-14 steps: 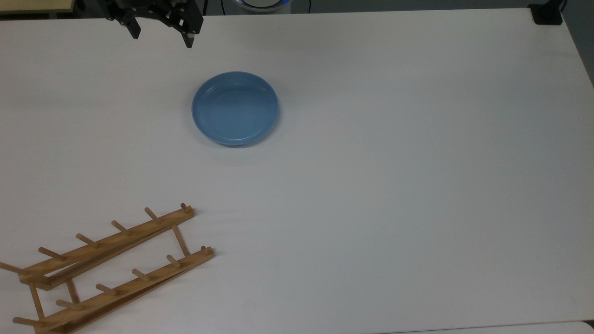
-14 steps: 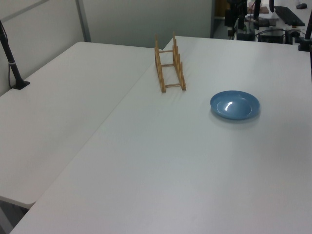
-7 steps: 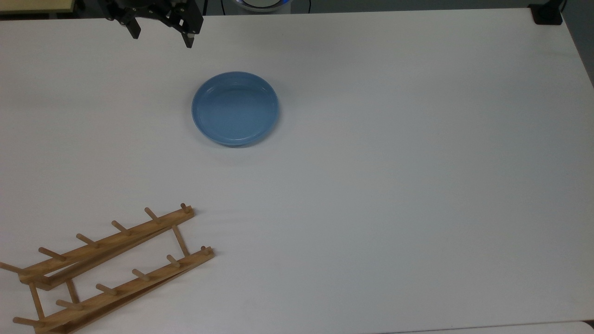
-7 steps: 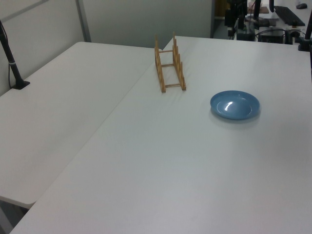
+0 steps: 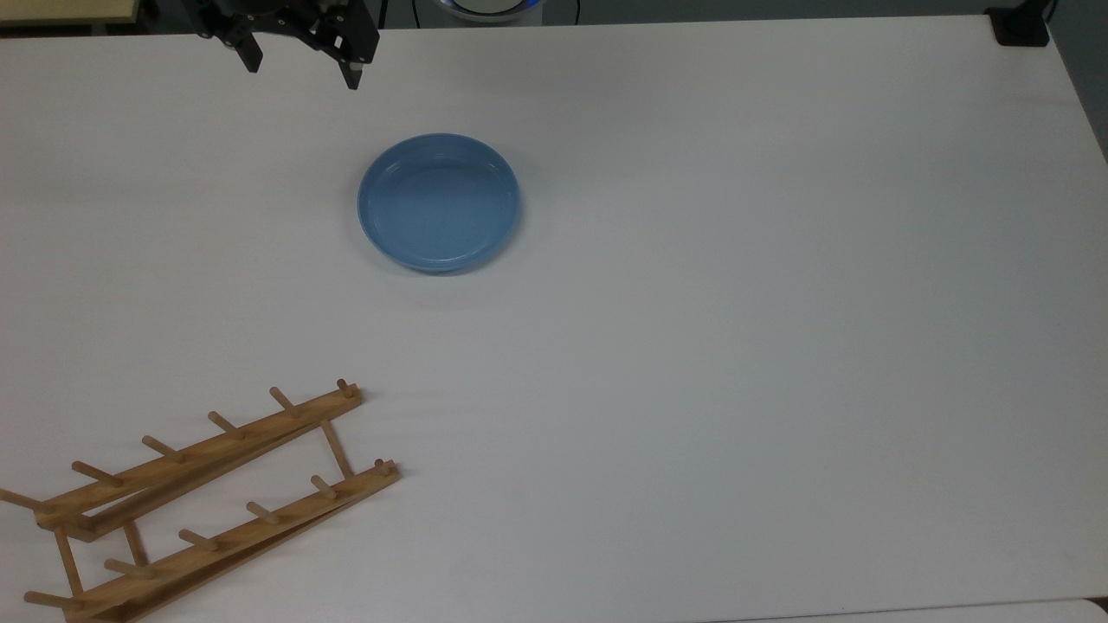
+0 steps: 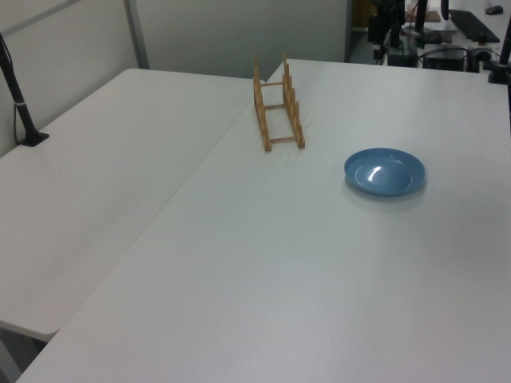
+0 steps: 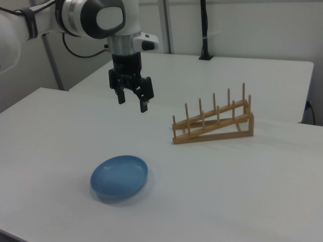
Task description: Place plate in plate rack
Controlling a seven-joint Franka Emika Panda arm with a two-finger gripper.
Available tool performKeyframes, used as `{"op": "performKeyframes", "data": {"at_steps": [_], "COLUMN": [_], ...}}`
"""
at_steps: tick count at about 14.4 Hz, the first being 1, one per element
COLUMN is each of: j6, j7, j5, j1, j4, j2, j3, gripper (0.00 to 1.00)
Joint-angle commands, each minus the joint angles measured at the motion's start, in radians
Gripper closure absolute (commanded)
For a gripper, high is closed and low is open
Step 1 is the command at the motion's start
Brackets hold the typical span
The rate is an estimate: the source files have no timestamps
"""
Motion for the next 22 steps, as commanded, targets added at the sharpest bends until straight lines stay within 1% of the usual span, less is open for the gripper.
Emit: {"op": "performKeyframes", "data": {"at_steps": [1, 5, 11, 15, 17, 19, 22], "j6": [0.029, 0.029, 0.025, 0.025, 0.029, 0.029, 0.029], "j7": [-0.022, -0.021, -0.008, -0.007, -0.007, -0.01, -0.013], "j5": [0.008, 0.01, 0.017, 0.022, 0.023, 0.02, -0.003], "j1": [0.006, 0.021, 0.037, 0.037, 0.029, 0.029, 0.037], "j4": [-0.01, -0.033, -0.028, -0.022, -0.006, -0.002, -0.004], "j2": [-0.01, -0.008, -0.014, -0.025, -0.026, -0.026, -0.02], "j3": [-0.007, -0.003, -0.003, -0.003, -0.012, -0.013, -0.01], "gripper": [0.0, 0.0, 0.0, 0.0, 0.0, 0.0, 0.0]}}
